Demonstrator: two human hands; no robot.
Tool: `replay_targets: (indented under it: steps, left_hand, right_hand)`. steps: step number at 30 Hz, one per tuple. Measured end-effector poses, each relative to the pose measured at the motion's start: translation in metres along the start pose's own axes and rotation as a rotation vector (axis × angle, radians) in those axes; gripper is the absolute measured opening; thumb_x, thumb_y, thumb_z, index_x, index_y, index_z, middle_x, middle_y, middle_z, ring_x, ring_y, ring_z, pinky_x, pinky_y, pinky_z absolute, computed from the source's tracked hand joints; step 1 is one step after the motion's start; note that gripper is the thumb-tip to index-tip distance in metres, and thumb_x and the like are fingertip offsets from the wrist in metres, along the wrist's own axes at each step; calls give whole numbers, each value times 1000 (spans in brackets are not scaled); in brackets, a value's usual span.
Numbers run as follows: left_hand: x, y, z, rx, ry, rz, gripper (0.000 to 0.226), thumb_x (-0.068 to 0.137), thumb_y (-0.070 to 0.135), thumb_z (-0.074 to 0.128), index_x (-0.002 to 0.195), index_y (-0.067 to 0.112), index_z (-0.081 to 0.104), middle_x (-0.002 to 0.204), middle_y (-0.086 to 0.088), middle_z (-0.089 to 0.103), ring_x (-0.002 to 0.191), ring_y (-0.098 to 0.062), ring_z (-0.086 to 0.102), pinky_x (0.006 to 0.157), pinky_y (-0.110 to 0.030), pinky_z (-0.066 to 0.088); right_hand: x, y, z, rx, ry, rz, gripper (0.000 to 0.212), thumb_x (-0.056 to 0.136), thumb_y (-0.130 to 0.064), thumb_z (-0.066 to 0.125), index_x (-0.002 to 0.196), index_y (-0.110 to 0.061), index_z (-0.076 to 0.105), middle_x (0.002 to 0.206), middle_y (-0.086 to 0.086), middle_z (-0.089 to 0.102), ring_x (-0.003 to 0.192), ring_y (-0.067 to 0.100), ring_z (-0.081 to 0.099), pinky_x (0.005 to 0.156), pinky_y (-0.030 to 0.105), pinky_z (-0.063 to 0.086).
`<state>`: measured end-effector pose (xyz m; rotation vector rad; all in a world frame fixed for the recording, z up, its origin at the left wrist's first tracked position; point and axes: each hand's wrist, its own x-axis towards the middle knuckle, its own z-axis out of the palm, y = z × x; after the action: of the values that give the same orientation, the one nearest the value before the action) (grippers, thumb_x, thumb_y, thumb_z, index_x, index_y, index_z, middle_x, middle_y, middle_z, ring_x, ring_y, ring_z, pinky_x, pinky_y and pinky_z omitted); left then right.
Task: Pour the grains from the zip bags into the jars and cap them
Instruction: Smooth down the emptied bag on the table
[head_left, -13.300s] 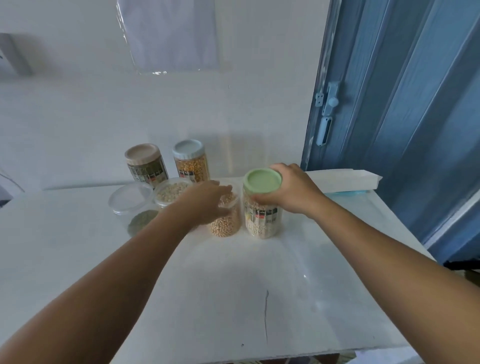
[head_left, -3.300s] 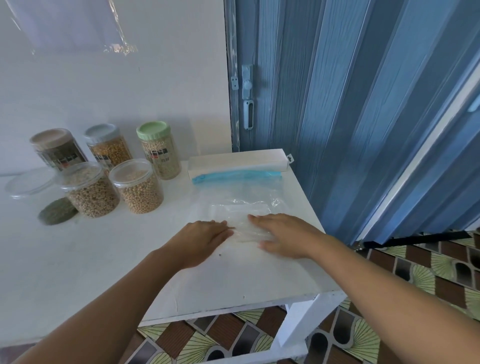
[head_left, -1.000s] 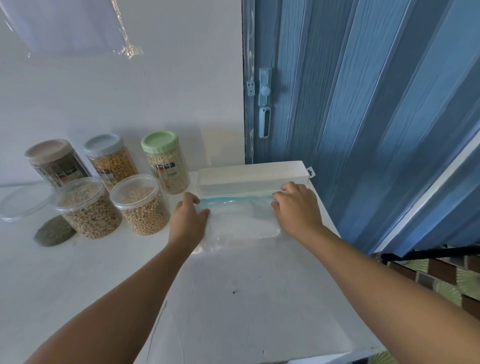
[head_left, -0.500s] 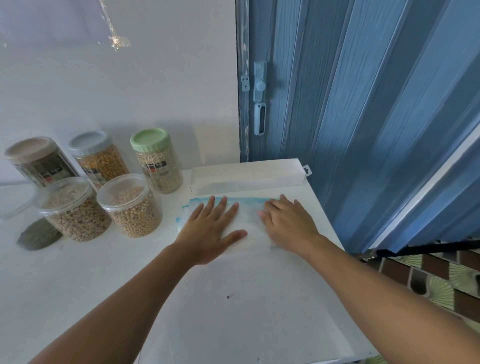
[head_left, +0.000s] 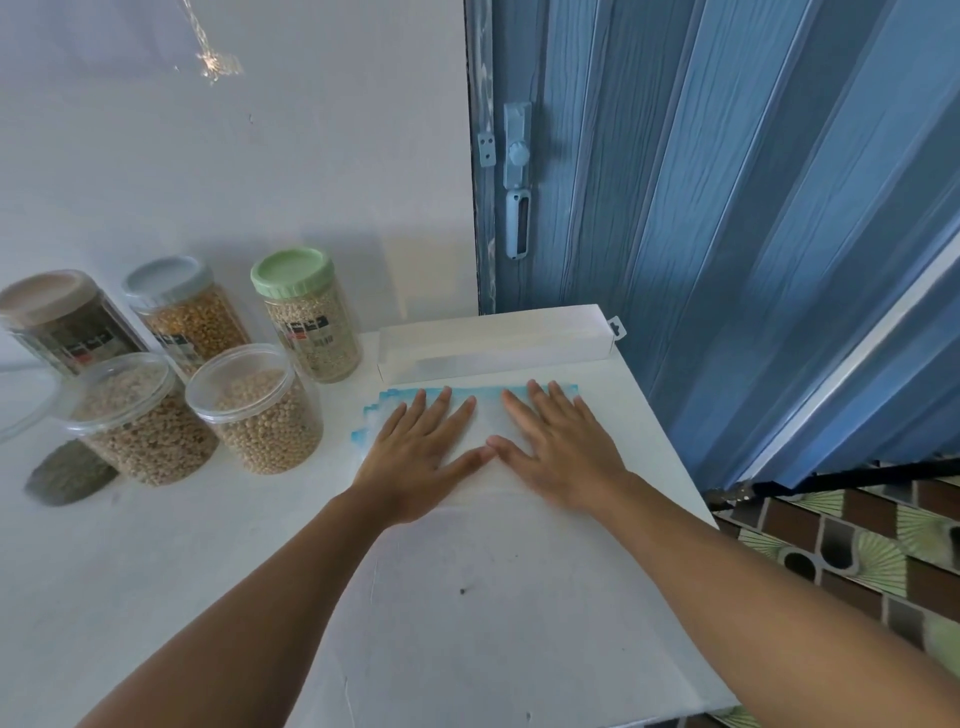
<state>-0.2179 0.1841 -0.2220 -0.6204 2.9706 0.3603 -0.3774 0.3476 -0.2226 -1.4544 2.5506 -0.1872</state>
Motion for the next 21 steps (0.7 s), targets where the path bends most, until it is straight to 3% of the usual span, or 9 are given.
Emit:
replay_targets:
  steps: [12,14,17,19,21]
  left_hand:
    - [2,-3,6,77,2,15,87,93,88,14,162,44,-13,171,7,-20,157,-20,-23,128,-41,-10]
    - [1,-2,7,87,2,19,86,93,87,14,163,43,-12,172,6,-19,158,-21,-22,129,-43,-9]
    - [1,-3,8,85,15,24,85,94,86,13,163,43,-11,172,6,-19,158,-22,-21,129,-43,-9]
    - [2,-3,6,66,1,23,84,94,85,14,163,44,-11,172,6,-18,158,-22,-21,128,-42,-10]
    - [1,0,0,18,-33,11,85,92,84,15,163,44,-8,172,6,-19,158,-22,-22,127,-41,-11]
  right_hand:
    - [-4,0,3,-64,60,-28,78,100,-75,8,165,-35,-7,174,3,-13,159,25,-17,128,49,-9]
    - [-8,-2,3,-139,199,-50,76,103,-69,10,166,-27,8,174,10,-6,160,34,-10,126,57,-6]
    - [-17,-4,-4,-156,422,-200,68,107,-58,19,158,-18,40,166,16,31,154,40,25,125,59,12]
    - [-25,-1,-10,-129,296,-303,74,106,-61,11,160,-18,38,165,12,34,153,34,28,126,51,13]
    - [-32,3,-11,-129,35,-278,79,101,-69,11,166,-25,16,174,5,11,160,24,7,129,44,3]
